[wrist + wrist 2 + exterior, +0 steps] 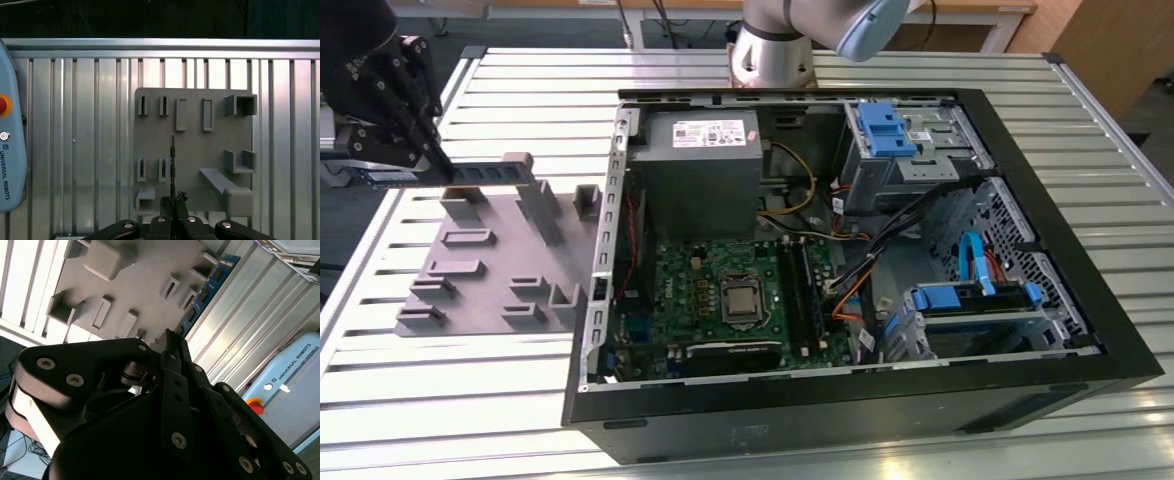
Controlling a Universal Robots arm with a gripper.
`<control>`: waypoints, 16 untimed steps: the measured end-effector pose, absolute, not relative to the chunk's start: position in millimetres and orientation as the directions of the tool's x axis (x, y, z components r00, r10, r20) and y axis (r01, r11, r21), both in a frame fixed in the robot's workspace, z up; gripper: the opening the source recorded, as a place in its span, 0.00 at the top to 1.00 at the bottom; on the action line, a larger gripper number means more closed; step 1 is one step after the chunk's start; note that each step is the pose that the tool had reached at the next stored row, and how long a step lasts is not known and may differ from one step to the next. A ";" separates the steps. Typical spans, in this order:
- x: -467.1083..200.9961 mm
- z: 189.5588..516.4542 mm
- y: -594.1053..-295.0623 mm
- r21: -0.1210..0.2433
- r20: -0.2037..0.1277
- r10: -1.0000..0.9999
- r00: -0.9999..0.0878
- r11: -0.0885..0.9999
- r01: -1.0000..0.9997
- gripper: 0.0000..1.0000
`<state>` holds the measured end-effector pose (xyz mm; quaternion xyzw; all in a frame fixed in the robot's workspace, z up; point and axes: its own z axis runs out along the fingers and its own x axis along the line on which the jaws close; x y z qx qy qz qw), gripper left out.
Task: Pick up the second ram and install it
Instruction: 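Pick up the second ram and move it above second insertion slot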
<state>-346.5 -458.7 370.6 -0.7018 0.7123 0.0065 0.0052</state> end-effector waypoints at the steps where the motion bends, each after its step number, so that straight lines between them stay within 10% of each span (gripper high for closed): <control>1: -345.4 370.6 -458.7 0.002 -0.017 -1.000 -0.015 0.015 -1.000 0.86; 16: -328.3 370.6 -458.7 0.002 -0.017 -1.000 -0.015 0.015 -1.000 0.86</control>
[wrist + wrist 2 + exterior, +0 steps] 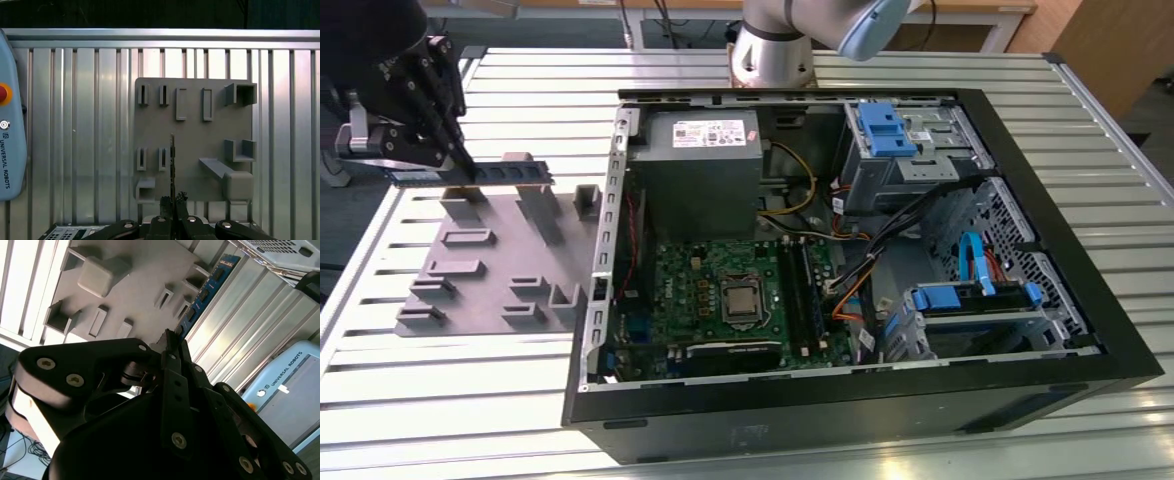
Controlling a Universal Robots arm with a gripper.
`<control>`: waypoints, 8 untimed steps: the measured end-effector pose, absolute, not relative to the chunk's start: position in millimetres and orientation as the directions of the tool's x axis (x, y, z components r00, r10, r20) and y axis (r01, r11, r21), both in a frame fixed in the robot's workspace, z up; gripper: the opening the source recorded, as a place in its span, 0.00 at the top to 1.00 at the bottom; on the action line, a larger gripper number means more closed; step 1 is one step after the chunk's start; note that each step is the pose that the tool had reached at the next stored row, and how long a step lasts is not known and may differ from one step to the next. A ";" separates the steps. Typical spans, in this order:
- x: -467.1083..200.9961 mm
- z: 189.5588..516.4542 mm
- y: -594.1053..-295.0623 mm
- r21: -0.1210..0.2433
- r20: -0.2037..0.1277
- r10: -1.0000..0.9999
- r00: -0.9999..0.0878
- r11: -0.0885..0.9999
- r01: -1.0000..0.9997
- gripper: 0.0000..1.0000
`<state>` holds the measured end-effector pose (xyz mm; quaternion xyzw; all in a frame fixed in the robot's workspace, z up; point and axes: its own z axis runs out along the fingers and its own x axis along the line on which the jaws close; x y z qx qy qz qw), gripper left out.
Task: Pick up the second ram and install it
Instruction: 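Pick up the second ram and move it above second insertion slot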
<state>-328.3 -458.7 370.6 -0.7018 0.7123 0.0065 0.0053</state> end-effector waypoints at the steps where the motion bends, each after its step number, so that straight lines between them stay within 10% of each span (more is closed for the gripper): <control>1: -327.1 370.6 -458.7 0.002 -0.017 -1.000 -0.015 0.015 -1.000 0.86; 8: -319.5 370.5 -458.7 0.002 -0.017 -1.000 -0.015 0.015 -1.000 0.86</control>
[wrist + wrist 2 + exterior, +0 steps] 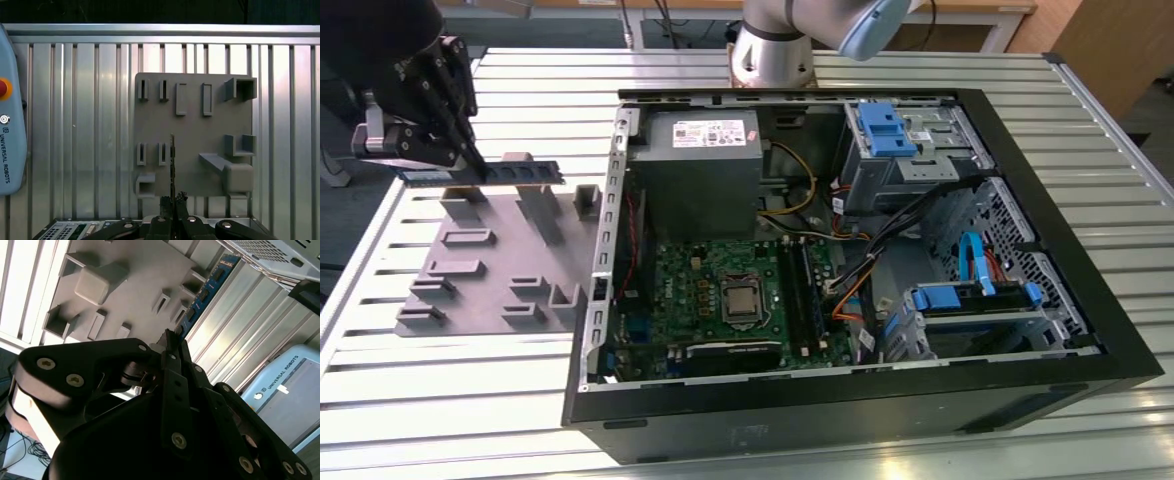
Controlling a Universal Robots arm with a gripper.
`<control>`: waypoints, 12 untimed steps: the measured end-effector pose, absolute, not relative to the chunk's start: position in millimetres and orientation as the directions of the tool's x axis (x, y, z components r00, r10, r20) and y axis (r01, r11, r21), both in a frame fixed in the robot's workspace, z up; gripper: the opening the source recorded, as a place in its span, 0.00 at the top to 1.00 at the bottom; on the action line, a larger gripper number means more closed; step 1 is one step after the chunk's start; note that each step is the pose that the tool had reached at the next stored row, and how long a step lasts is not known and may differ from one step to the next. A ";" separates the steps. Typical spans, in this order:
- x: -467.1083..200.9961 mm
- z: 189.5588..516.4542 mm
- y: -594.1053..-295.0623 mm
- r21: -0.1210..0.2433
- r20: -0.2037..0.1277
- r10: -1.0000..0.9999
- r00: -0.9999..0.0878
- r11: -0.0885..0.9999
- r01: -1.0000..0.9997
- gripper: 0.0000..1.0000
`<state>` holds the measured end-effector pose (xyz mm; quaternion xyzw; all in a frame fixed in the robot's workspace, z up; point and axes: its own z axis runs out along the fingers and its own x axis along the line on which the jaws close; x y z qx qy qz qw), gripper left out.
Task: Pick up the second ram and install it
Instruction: 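Pick up the second ram and move it above second insertion slot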
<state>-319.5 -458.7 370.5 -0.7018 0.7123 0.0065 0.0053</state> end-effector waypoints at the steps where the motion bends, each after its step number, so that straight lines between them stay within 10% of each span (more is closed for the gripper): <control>1: -318.4 370.6 -458.7 0.002 -0.017 -1.000 -0.015 0.015 -1.000 0.86; 12: -306.5 370.6 -458.7 0.002 -0.017 -1.000 -0.015 0.015 -1.000 0.86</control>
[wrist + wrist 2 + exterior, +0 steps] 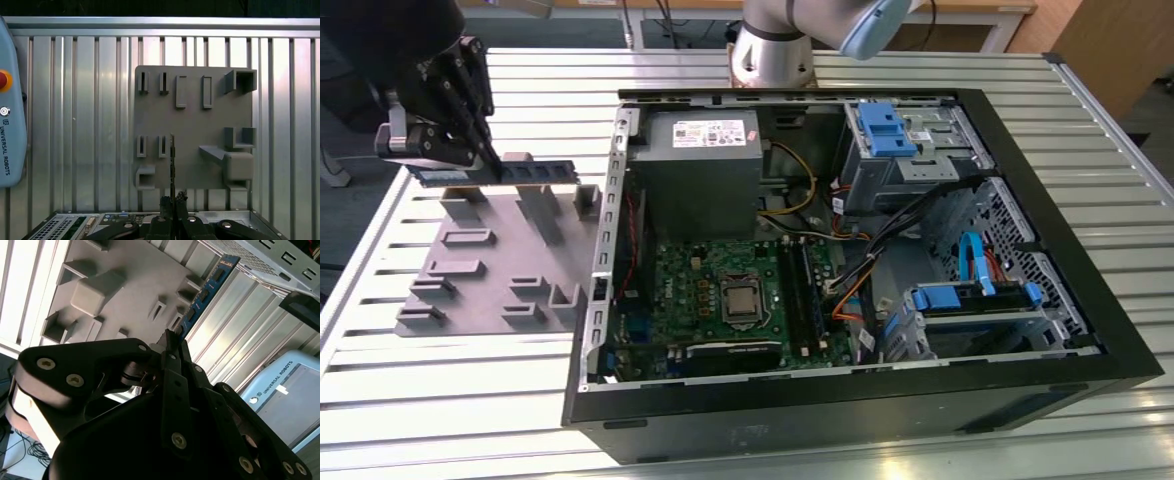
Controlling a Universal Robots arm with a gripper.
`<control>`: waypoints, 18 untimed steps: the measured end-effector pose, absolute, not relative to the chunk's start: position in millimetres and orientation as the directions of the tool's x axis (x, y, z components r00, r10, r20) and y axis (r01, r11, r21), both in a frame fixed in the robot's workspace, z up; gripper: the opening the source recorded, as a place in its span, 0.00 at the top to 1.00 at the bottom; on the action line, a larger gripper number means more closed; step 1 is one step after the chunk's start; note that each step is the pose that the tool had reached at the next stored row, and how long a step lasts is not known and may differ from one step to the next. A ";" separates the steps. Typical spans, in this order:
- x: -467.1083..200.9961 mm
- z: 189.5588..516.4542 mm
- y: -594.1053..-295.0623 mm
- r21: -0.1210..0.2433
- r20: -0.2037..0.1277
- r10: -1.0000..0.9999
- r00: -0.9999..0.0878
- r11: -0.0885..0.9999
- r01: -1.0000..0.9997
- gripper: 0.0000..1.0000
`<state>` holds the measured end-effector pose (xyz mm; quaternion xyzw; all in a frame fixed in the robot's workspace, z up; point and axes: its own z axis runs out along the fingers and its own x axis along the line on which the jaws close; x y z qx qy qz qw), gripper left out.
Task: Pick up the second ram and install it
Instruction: 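Pick up the second ram and move it above second insertion slot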
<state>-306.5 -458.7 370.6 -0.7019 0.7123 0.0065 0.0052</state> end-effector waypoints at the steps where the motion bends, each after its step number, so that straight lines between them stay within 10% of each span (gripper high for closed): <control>1: -305.5 370.6 -458.7 0.002 -0.017 -1.000 -0.015 0.015 -1.000 0.86; 18: -287.0 370.5 -458.7 0.002 -0.017 -1.000 -0.015 0.015 -1.000 0.86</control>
